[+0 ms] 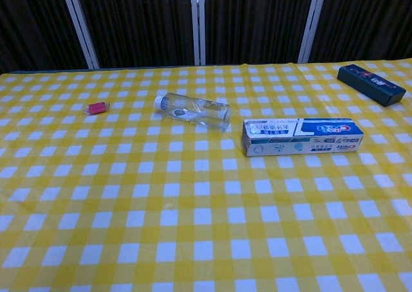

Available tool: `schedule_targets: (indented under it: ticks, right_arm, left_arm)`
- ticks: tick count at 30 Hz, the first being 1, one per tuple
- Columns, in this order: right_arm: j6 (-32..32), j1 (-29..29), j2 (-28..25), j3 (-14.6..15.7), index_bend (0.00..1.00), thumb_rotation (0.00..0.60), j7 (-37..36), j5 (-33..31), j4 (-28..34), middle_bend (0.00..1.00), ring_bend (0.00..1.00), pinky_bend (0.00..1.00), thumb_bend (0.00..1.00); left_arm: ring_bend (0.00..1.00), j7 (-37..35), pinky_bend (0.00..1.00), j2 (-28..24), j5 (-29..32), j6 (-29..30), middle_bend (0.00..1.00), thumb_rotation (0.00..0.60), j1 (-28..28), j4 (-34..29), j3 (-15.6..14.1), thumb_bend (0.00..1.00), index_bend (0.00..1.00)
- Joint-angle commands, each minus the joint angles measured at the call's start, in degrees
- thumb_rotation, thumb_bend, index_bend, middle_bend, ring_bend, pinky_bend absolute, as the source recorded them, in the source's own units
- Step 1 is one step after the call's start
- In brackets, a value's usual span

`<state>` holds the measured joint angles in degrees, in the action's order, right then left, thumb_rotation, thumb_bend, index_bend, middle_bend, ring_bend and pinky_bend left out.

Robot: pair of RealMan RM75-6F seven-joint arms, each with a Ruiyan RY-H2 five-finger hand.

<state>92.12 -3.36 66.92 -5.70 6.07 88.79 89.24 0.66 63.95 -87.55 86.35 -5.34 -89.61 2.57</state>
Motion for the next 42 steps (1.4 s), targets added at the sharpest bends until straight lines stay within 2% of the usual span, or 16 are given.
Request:
schedule_targets:
  ticks: [1,8,12,17,22,24,29,32,38,42]
  right_arm:
    - [-0.31,-0.03,-0.05,0.12,0.0,0.6,0.07,-0.11,0.22,0.0,0.0,0.0,0.0]
    - [-1.2,-0.42,0.06,0.14,0.0,0.6,-0.33,-0.22,0.74,0.0,0.0,0.0,0.0]
    - [-4.94,-3.43,-0.69,-1.92,0.0,0.6,-0.73,-1.6,2.91,0.0,0.0,0.0,0.0]
    - [-16.8,-12.21,-3.05,-5.55,0.0,0.6,2.95,-3.63,4.89,0.0,0.0,0.0,0.0]
    - [-35.85,-24.31,-3.38,-8.74,0.0,0.6,3.73,-9.27,3.8,0.0,0.0,0.0,0.0]
    - [-41.94,-28.47,-1.5,-9.94,0.0,0.6,2.63,-12.39,1.64,0.0,0.0,0.0,0.0]
    - [-51.99,-35.45,4.84,-10.82,0.0,0.6,1.17,-18.91,-4.87,0.0,0.0,0.03,0.0]
    - [-54.62,-38.06,8.42,-10.57,0.0,0.6,1.75,-20.79,-8.77,0.02,0.0,0.09,0.0]
    - [-56.23,-41.35,15.56,-9.26,0.05,0.6,2.81,-22.9,-16.22,0.13,0.03,0.17,0.0]
    - [-57.0,-42.5,18.18,-8.52,0.16,0.6,2.89,-23.86,-19.17,0.2,0.09,0.2,0.0]
  left_arm:
    - [0.0,1.29,0.0,-0.41,0.68,-0.52,0.0,0.6,0.0,-0.65,-0.33,0.0,0.0]
    - [0.0,2.53,0.0,-0.49,0.88,-0.54,0.0,0.6,0.06,-1.45,-0.36,0.0,0.0]
    - [0.0,2.28,0.0,-0.47,1.24,-0.69,0.0,0.6,-0.12,-2.33,-0.03,0.0,0.0]
    - [0.0,3.54,0.0,0.16,1.85,-1.15,0.0,0.6,-0.54,-2.52,0.39,0.0,0.0]
    - [0.0,4.84,0.0,1.65,3.5,-2.45,0.0,0.6,-1.2,-0.92,1.01,0.0,0.0]
    - [0.0,4.99,0.0,2.22,4.51,-3.25,0.0,0.6,-1.58,-0.19,1.41,0.0,0.0]
    - [0.0,5.22,0.0,2.89,6.03,-3.97,0.0,0.6,-1.97,0.94,2.12,0.0,0.0]
    - [0.0,5.07,0.0,3.11,6.92,-4.58,0.0,0.6,-2.09,1.53,2.32,0.0,0.0]
    - [0.0,4.31,0.0,3.35,8.56,-6.09,0.0,0.6,-2.49,2.84,2.7,0.0,0.0]
    - [0.0,4.23,0.0,3.34,8.86,-6.29,0.0,0.6,-2.57,3.05,2.78,0.0,0.0]
